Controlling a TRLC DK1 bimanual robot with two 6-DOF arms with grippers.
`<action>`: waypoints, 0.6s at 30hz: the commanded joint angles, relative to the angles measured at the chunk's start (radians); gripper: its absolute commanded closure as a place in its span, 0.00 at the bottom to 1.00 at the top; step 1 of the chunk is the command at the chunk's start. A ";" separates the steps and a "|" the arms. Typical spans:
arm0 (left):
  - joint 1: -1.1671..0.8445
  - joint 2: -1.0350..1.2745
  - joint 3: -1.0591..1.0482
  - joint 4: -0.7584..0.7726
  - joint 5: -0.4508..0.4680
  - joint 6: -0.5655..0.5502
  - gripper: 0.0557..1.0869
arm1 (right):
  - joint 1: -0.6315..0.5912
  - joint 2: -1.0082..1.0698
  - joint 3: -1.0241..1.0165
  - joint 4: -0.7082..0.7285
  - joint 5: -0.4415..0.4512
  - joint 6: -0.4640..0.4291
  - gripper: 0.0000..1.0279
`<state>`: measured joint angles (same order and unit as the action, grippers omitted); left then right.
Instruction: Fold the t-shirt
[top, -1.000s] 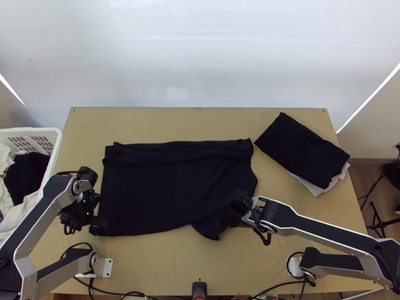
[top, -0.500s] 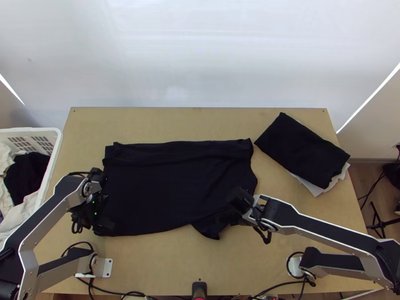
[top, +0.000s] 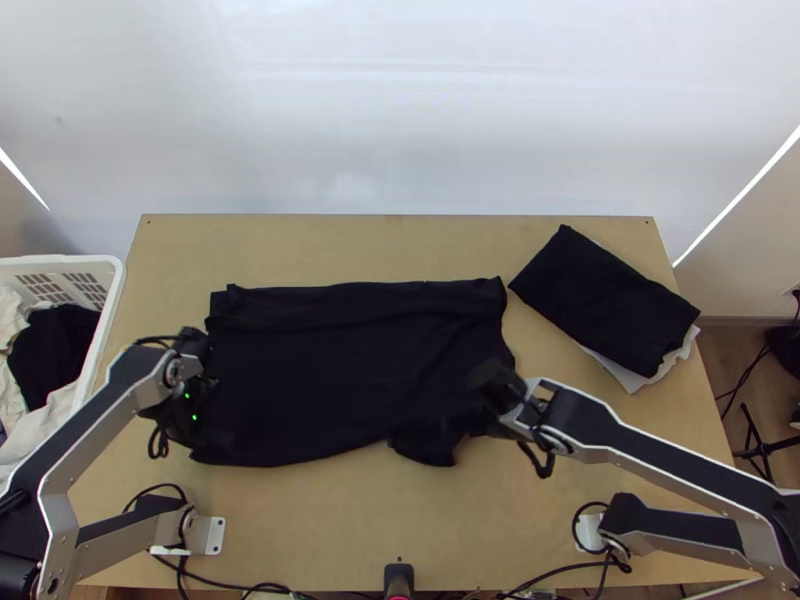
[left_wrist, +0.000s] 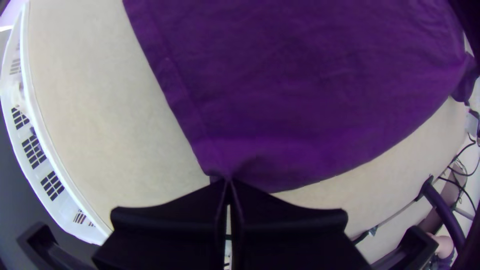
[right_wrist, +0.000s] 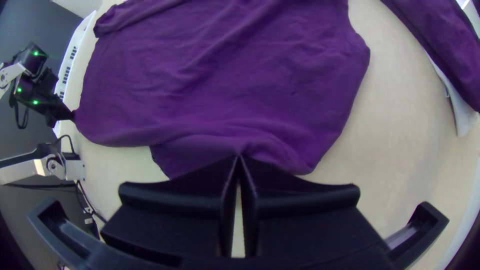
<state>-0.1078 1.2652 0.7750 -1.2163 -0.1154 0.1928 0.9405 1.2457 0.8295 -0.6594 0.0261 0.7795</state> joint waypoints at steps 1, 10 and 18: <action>0.142 0.000 0.086 -0.031 0.043 0.056 0.96 | -0.080 -0.057 -0.013 -0.023 0.000 -0.025 0.97; 0.264 0.039 0.156 0.020 0.092 0.092 0.96 | -0.089 -0.080 -0.040 -0.037 0.000 -0.029 0.97; 0.240 0.114 0.285 0.083 0.120 -0.021 0.96 | -0.115 -0.084 -0.003 -0.036 0.001 -0.046 0.97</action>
<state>0.1345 1.3312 0.9615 -1.1728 -0.0200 0.2398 0.8497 1.1690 0.8032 -0.6949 0.0261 0.7506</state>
